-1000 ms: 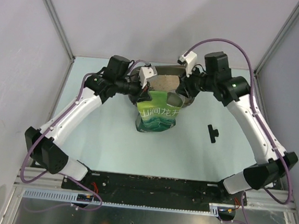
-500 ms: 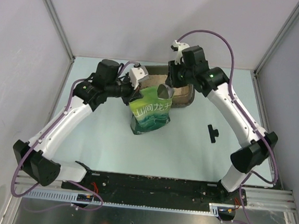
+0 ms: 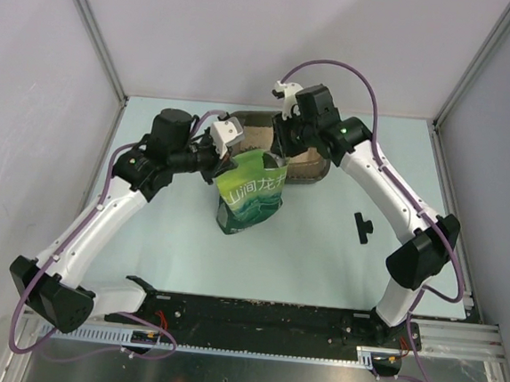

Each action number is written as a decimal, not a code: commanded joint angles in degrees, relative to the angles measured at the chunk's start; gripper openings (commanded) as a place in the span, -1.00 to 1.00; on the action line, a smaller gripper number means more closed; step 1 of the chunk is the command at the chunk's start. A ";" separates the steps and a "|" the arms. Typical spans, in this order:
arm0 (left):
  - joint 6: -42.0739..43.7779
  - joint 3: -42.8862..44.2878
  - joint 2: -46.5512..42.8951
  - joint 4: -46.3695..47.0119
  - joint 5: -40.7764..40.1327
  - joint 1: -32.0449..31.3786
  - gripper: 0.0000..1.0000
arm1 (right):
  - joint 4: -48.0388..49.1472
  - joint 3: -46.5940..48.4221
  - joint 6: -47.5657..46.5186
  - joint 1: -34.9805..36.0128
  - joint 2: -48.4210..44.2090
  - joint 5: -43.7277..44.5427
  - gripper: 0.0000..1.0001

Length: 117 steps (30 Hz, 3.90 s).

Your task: Fill the litter box with clean litter

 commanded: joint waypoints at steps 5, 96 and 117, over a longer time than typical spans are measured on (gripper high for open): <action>-0.14 1.52 0.20 7.19 4.74 0.20 -1.00 | 9.48 -8.68 -2.93 1.52 -3.74 11.16 -1.00; 20.07 9.96 4.24 4.91 -5.53 -6.04 -1.00 | 9.93 -6.32 29.07 -30.12 -2.86 -46.30 -1.00; 19.63 9.52 3.98 4.82 -7.56 -5.60 -1.00 | 16.34 -10.36 34.78 -34.69 1.53 -56.14 -1.00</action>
